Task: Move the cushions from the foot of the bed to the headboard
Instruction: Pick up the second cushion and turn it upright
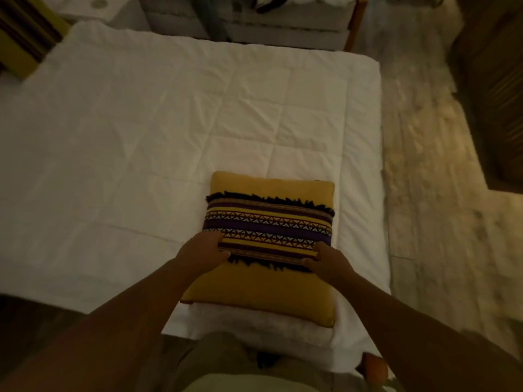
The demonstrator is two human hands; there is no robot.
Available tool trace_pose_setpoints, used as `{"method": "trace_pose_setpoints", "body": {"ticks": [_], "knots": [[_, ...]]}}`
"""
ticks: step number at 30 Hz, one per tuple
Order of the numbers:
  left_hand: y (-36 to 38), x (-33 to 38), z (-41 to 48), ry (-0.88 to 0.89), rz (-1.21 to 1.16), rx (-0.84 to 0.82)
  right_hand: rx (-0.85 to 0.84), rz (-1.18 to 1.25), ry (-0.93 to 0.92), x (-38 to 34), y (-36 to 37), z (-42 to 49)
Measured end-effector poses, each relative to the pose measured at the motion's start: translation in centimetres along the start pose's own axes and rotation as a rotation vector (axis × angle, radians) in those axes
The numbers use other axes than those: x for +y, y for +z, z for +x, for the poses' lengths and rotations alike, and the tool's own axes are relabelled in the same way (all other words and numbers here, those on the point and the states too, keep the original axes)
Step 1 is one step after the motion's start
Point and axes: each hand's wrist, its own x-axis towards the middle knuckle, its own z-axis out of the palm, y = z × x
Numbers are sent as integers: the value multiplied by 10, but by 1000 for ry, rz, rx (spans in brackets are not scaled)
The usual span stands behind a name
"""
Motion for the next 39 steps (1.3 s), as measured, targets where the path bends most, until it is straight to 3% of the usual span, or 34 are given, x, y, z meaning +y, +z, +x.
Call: {"method": "trace_pose_setpoints", "body": {"ticks": [10, 17, 21, 28, 39], "knots": [[-9, -49, 108, -3, 29, -142, 107, 159, 204, 8, 5, 43], [10, -84, 159, -115, -288, -169, 178, 214, 378, 29, 18, 89], [30, -99, 179, -272, -396, -156, 216, 298, 427, 47, 25, 114], [51, -112, 205, -274, -497, -192, 148, 502, 494, 68, 36, 144], [82, -116, 210, -308, -609, -35, 185, 614, 454, 73, 47, 153]]}}
